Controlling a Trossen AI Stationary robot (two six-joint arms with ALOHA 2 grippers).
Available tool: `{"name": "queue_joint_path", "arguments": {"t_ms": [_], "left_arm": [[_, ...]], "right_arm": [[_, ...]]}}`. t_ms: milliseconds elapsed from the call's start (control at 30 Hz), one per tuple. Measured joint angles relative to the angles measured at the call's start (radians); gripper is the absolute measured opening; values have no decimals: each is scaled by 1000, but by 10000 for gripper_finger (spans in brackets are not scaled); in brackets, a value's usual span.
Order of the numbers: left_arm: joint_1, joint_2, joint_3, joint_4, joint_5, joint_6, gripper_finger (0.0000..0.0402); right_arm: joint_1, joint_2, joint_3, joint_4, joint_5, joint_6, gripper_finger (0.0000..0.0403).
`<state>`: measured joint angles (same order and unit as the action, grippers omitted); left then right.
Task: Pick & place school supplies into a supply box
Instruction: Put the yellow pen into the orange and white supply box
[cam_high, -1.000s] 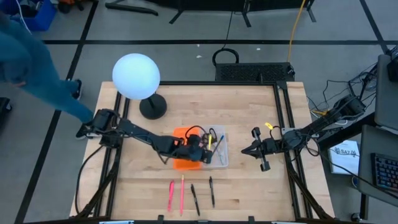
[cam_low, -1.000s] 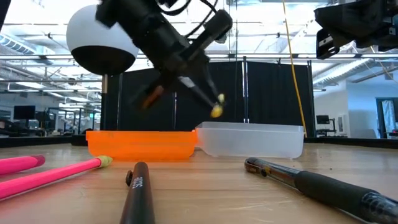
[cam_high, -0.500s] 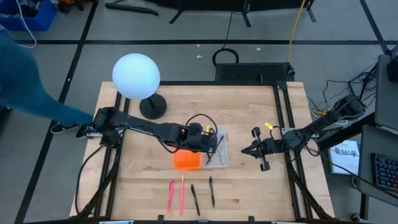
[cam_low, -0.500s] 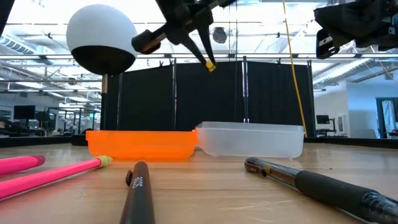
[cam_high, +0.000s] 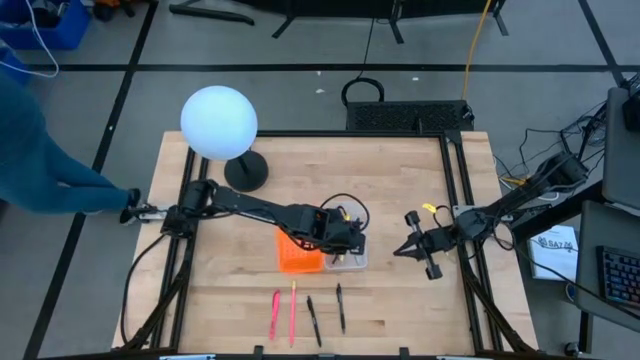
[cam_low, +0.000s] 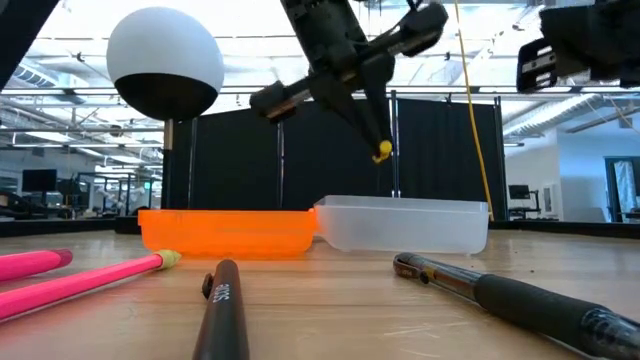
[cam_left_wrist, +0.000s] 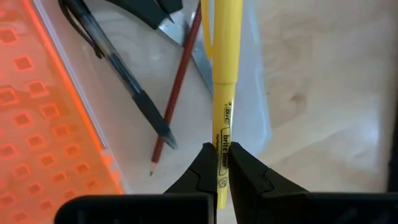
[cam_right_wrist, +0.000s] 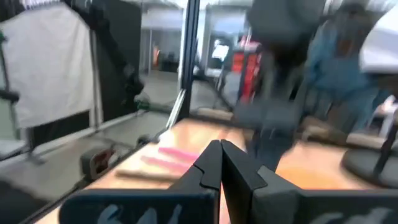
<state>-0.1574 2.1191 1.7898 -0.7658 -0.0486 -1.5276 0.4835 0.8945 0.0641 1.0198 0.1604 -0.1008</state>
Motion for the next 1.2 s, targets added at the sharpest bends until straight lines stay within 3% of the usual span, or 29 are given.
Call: {"name": "queue_joint_path", "arguments": {"t_ms": [100, 267, 400, 633, 900, 1200], "left_arm": [[0, 20, 4, -1, -3, 3, 20], [0, 21, -5, -21, 0, 6, 20], [5, 21, -6, -78, 25, -2, 20], [27, 21, -6, -98, 26, -5, 20], [36, 21, -6, -100, 48, -19, 20], [49, 30, -8, -106, 45, 5, 20]], "right_arm": [[41, -84, -11, -43, 68, -89, 0], [137, -210, 14, -315, 254, -219, 0], [185, -304, 57, -489, 279, -233, 0], [175, -417, 65, -630, 132, -191, 0], [108, -437, 65, -686, -215, -154, 0], [24, -485, 65, -688, -349, -117, 0]]}}
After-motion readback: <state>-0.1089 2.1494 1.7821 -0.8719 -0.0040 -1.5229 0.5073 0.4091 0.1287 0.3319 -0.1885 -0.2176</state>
